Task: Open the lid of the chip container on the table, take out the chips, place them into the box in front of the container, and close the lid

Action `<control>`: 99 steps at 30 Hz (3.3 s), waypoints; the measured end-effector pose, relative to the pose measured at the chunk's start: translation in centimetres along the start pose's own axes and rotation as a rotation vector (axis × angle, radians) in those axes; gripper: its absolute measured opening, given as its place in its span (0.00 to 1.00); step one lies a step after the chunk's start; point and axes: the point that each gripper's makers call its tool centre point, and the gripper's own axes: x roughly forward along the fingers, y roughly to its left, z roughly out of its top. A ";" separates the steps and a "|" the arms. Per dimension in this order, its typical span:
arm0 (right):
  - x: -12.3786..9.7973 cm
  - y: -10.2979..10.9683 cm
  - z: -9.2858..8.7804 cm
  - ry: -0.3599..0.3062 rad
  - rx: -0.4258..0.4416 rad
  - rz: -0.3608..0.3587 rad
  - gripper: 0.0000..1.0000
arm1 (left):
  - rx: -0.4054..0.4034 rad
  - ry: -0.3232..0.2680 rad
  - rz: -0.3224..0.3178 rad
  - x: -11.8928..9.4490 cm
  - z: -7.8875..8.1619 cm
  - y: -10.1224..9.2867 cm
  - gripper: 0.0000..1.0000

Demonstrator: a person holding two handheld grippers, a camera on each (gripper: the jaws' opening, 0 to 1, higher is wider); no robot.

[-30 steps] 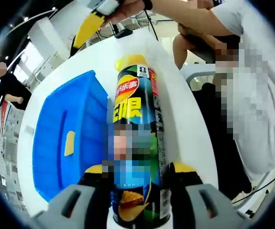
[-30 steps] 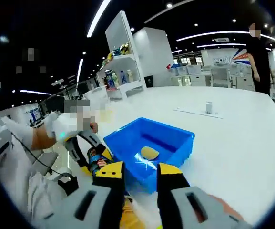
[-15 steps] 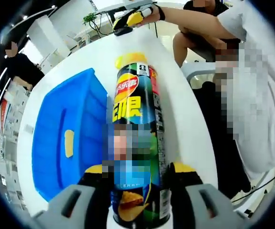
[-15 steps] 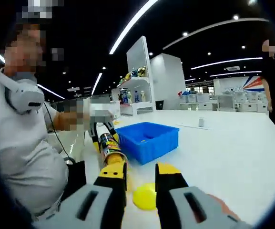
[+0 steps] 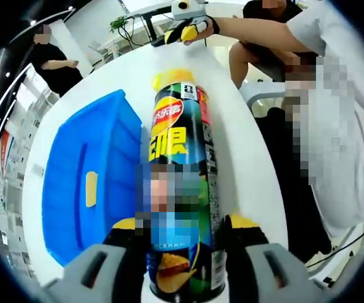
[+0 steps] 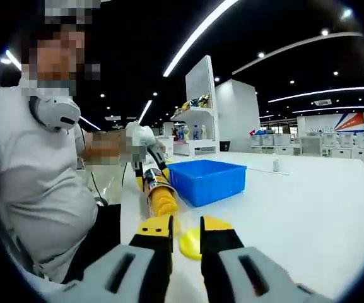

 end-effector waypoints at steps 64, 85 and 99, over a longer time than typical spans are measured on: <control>5.9 2.0 -2.5 0.067 -0.110 0.200 0.01 | -0.003 -0.009 -0.011 0.3 -0.8 0.9 0.51; 12.9 5.1 -1.9 0.071 -0.092 0.329 0.01 | -0.014 -0.032 -0.024 0.2 0.0 -0.2 0.51; 14.5 6.3 -2.4 0.125 -0.095 0.354 0.01 | -0.031 -0.054 -0.034 0.3 -0.2 0.2 0.51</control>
